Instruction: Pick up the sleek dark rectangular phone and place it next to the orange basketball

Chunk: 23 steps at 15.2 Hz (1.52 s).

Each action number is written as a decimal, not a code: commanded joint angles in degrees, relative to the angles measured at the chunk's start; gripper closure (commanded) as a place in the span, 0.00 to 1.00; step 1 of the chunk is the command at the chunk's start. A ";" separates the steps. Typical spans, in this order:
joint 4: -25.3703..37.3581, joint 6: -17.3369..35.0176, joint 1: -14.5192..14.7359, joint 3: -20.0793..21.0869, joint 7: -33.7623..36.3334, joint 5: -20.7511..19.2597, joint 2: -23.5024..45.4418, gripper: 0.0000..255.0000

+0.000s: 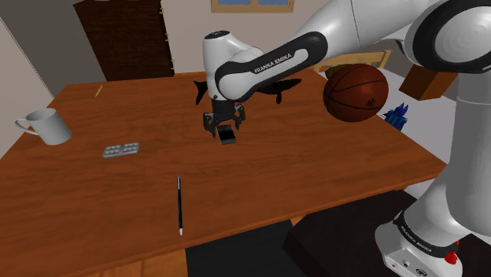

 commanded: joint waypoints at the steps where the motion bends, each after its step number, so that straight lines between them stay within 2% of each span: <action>1: -0.81 1.63 -0.02 -0.24 0.19 -0.40 0.82 0.00; 9: -0.81 1.62 -0.02 -0.24 0.19 -0.39 0.82 0.00; 10: -0.81 1.62 -0.02 -0.24 0.19 -0.39 0.82 1.00; 19: -0.81 1.63 -0.02 -0.24 0.19 -0.40 0.82 1.00; 23: 0.33 -0.80 -0.18 0.09 -0.33 0.25 -0.55 1.00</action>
